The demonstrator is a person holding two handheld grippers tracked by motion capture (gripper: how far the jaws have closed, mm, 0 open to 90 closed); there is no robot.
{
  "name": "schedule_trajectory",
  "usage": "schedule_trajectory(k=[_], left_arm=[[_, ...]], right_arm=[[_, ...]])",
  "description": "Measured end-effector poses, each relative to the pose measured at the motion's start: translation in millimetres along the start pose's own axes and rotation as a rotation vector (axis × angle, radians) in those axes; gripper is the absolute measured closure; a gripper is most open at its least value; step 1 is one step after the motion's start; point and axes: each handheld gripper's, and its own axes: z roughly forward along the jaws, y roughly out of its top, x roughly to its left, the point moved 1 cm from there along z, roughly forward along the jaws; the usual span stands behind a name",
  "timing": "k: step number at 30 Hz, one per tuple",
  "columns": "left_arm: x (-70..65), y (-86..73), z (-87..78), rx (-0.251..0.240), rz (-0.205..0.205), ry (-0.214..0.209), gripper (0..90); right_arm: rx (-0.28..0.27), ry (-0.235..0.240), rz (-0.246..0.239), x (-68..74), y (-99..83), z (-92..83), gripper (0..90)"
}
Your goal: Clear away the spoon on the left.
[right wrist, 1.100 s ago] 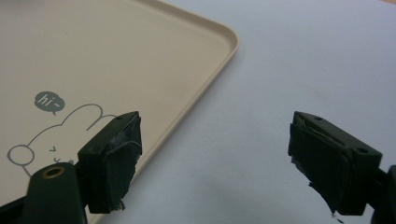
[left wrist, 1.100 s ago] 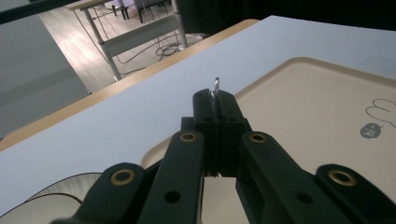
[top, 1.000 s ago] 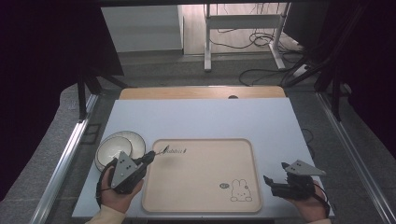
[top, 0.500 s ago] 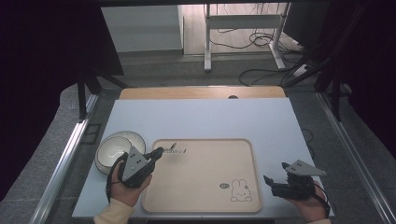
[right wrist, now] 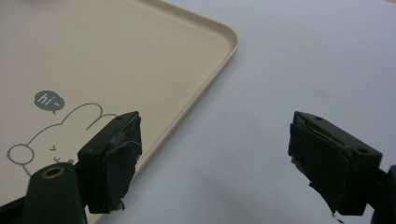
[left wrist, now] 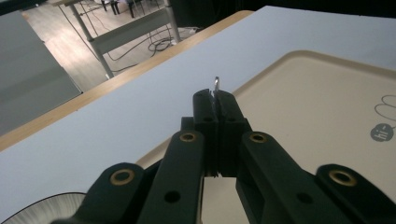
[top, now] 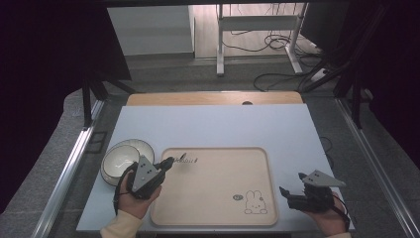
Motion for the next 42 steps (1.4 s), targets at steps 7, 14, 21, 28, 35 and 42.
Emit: schedule_trajectory(k=[7,14,21,28,35,42], left_arm=[[-3.6,-3.4,3.1,0.036,0.038,-0.005,89.7],[-5.6,-6.4,6.6,0.063,0.075,0.005,89.7],[-10.1,-9.7,10.6,0.096,0.115,0.017,89.7],[-21.4,-11.0,15.4,0.13,0.215,0.026,89.4],[-27.9,-14.0,17.5,0.157,0.258,0.009,88.3],[-42.9,-19.4,23.9,0.241,0.353,-0.039,83.3]], right_arm=[[0.002,0.003,-0.002,0.1,-0.3,-0.1,17.5],[0.003,0.002,-0.004,-0.2,-0.4,-0.3,17.5],[0.002,0.002,-0.004,0.1,-0.4,-0.2,17.5],[0.002,-0.002,-0.01,-0.2,-0.5,-0.4,17.5],[0.004,-0.001,-0.011,0.0,-0.8,-0.3,17.4],[0.004,-0.001,-0.011,-0.2,-0.9,-0.3,17.4]])
